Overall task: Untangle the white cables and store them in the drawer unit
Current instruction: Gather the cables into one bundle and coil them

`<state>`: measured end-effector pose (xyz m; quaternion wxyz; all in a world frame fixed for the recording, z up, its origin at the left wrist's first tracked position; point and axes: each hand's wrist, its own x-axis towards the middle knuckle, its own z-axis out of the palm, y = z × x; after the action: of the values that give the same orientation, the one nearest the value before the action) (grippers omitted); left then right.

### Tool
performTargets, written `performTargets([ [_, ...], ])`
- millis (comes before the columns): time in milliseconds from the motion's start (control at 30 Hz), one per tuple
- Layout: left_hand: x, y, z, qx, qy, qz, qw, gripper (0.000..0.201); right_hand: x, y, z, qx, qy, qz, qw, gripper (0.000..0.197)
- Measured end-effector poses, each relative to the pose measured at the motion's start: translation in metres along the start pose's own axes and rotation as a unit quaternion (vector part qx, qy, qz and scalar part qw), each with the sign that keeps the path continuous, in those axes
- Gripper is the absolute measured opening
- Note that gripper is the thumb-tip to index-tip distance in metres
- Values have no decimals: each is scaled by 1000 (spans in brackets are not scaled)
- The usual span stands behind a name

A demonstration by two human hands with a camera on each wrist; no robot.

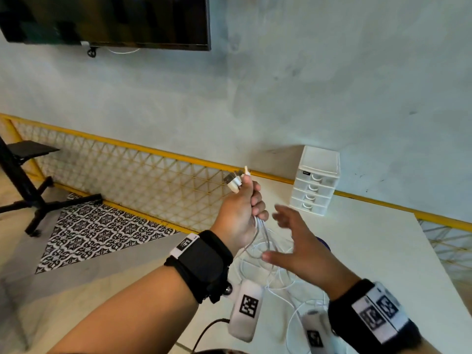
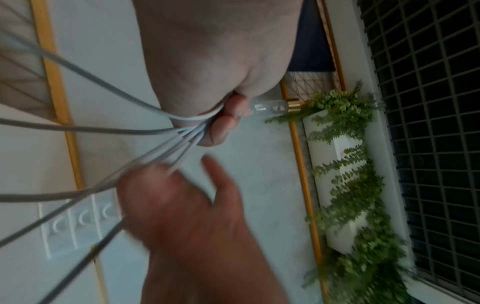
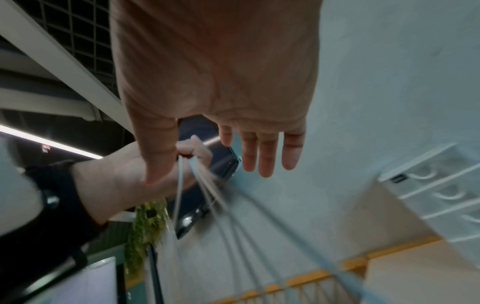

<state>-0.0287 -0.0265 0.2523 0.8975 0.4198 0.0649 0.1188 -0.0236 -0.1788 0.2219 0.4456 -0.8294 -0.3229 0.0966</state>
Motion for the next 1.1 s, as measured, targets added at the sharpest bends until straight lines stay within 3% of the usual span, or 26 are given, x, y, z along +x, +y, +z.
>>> performTargets([
  [33,-1,1,5,-6,-20,-15,1000,39,11,-12,1,51,-18,-13,998,97],
  [67,-1,6,10,-14,-36,-24,999,39,22,-20,2,108,-27,-23,993,97],
  [133,7,30,18,-43,-51,-23,998,39,36,-29,0,211,-13,-20,977,66],
  [200,20,69,19,-70,-37,8,997,41,36,-21,-9,207,-18,-7,978,20],
  [233,28,89,16,-78,-22,30,996,42,32,-10,-16,193,-28,-1,981,8],
  [300,37,120,5,-89,11,61,994,43,22,6,-34,191,-38,14,981,20],
  [367,43,130,-11,-101,45,61,992,44,17,13,-56,226,5,24,974,55],
  [433,47,123,-25,-104,83,30,991,43,15,10,-75,224,55,24,973,71],
  [533,51,92,-54,-73,148,-21,986,34,17,-7,-81,125,79,40,988,49],
  [600,54,68,-89,-16,181,-69,981,8,18,-20,-72,77,72,74,992,30],
  [667,60,43,-138,99,193,-114,970,42,20,-29,-58,-20,62,84,994,29],
  [733,62,24,-170,198,201,-65,957,91,22,-36,-44,-120,41,69,989,30],
  [767,57,19,-167,227,167,-34,959,98,23,-39,-35,-149,23,70,986,30],
  [833,33,18,-136,271,7,5,963,89,26,-43,-16,-177,-28,76,981,30],
  [933,5,12,-87,330,-216,-29,918,71,34,-46,-4,-192,-46,63,978,29],
  [1033,0,2,-78,318,-229,-42,919,40,39,-55,-25,-114,32,75,990,24],
  [1100,1,3,-80,280,-225,-49,932,41,37,-54,-42,-55,99,90,989,24],
])
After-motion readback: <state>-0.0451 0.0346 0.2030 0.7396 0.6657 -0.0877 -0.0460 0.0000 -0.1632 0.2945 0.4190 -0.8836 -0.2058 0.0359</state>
